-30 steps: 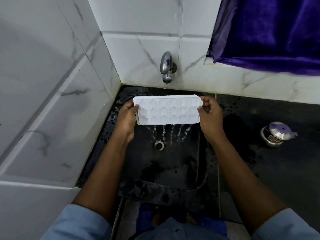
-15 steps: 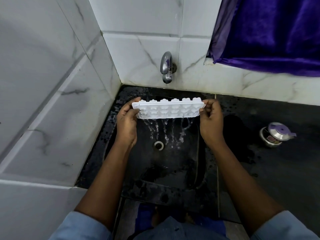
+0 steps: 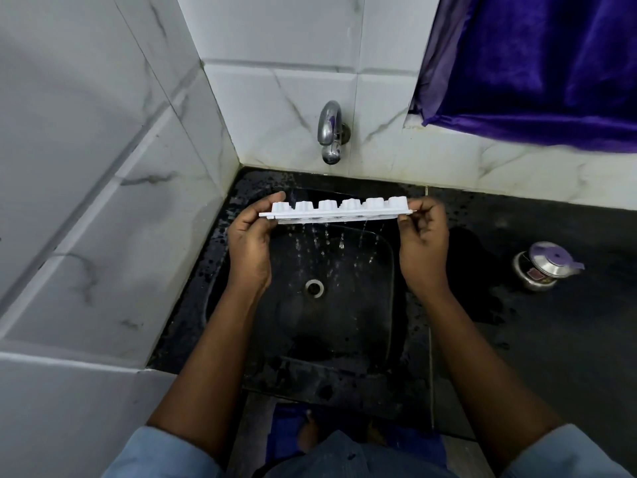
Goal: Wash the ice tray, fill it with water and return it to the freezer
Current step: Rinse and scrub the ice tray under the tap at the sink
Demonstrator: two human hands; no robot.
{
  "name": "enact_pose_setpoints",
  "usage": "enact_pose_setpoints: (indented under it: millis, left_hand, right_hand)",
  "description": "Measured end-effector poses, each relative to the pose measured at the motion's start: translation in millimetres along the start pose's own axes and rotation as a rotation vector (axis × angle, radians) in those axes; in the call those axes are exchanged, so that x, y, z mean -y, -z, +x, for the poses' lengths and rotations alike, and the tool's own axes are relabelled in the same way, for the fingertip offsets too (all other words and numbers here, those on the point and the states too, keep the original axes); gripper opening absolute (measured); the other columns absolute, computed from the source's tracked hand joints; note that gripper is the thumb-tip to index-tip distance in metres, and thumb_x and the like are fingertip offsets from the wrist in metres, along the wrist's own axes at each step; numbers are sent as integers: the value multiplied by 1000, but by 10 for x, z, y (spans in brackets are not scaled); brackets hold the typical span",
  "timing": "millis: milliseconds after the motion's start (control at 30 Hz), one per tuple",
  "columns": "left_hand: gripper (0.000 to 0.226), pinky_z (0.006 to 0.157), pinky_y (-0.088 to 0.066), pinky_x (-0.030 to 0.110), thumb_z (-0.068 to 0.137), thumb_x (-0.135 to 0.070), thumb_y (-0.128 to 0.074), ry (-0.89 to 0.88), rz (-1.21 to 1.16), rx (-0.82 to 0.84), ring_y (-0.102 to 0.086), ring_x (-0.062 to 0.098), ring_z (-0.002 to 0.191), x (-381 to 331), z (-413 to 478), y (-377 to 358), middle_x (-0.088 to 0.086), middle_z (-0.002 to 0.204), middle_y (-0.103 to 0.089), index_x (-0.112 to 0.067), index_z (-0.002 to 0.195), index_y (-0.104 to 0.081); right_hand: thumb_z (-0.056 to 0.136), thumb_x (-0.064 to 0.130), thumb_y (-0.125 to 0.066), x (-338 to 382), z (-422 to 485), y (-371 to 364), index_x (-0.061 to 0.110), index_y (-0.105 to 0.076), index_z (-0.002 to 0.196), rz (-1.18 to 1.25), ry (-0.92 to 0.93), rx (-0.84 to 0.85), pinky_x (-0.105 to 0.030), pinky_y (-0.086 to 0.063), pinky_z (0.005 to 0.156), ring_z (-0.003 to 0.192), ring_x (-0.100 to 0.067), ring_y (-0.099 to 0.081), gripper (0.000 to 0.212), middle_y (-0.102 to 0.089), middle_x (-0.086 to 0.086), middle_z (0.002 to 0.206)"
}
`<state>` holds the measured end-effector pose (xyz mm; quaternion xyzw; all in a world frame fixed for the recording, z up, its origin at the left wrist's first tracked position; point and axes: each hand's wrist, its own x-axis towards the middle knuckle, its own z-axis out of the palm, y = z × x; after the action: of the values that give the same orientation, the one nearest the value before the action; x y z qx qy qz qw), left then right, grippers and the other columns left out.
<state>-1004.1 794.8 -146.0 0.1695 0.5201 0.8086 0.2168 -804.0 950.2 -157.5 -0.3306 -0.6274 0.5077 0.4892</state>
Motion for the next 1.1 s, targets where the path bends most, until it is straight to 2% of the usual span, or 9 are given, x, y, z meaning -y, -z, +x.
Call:
enact_pose_setpoints:
  millis: [67, 167, 300, 367, 500, 600, 667, 833, 1100]
  left_hand:
    - [49, 109, -52, 40, 84, 14, -48, -11, 18, 15, -70, 25, 124, -14, -19, 0, 5, 120, -79, -18, 97, -83]
    - [43, 113, -50, 41, 88, 18, -47, -17, 47, 31, -68, 25, 127, -40, -30, 18, 5, 123, -78, -6, 107, -77]
    - [42, 106, -53, 34, 86, 11, -51, -33, 15, 59, -68, 25, 127, -103, -59, 15, 6, 122, -79, -14, 101, -82]
    - [41, 101, -55, 30, 88, 13, -52, -20, 35, 50, -71, 23, 122, -98, -50, 19, 5, 120, -79, -10, 106, -81]
    - [39, 95, -58, 32, 94, 10, -55, 111, 151, -10, -73, 24, 116, 29, 40, 103, 2, 115, -80, -12, 118, -77]
    - [41, 84, -59, 30, 96, 8, -52, 201, 258, -15, -75, 22, 109, 104, 66, 184, 0, 113, -80, -14, 121, -76]
    - [36, 84, -60, 35, 98, 5, -53, 245, 282, -24, -75, 24, 106, 132, 79, 230, 3, 113, -80, -10, 123, -75]
    - [29, 98, -56, 57, 103, -10, -56, 369, 233, -31, -70, 42, 116, 264, 156, 336, 20, 125, -74, -5, 128, -70]
    - [49, 91, -62, 53, 112, -41, -47, 556, 63, 75, -67, 38, 125, 320, 188, 344, 17, 139, -69, -7, 146, -56]
  right_hand:
    - [99, -6, -59, -11, -1, 7, 11, -55, 106, 25, -2, -9, -27, -52, 92, 102, -13, -65, 19, -66, -7, 110]
    - [97, -7, -61, 8, -6, 19, 19, -55, 99, 69, -8, -18, -26, -52, 91, 101, -12, -66, 27, -67, -3, 108]
    - [96, -7, -62, 30, -5, 18, 20, -56, 97, 99, -7, -24, -30, -53, 91, 101, -17, -65, 28, -67, -4, 107]
    - [95, -7, -62, 30, 9, 16, 17, -57, 99, 72, -14, -23, -28, -53, 89, 97, -15, -64, 25, -66, -4, 104]
    - [93, -6, -62, -18, 49, 13, 16, -62, 107, -69, -66, 15, -19, -49, 78, 81, 0, -58, 26, -61, 10, 90]
    - [94, 1, -64, -75, 91, -2, 27, -65, 108, -127, -141, 56, -22, -54, 76, 81, 0, -62, 29, -66, 23, 84]
    - [94, 4, -65, -113, 137, -13, 31, -66, 107, -161, -174, 82, -27, -54, 79, 83, -2, -63, 30, -66, 28, 85]
    - [93, 0, -65, -165, 249, -56, 29, -70, 103, -148, -280, 148, -35, -56, 83, 90, -12, -69, 31, -72, 7, 96]
    - [87, 11, -65, -255, 361, -50, 25, -70, 100, -217, -448, 213, -44, -60, 81, 94, -28, -73, 20, -75, -3, 100]
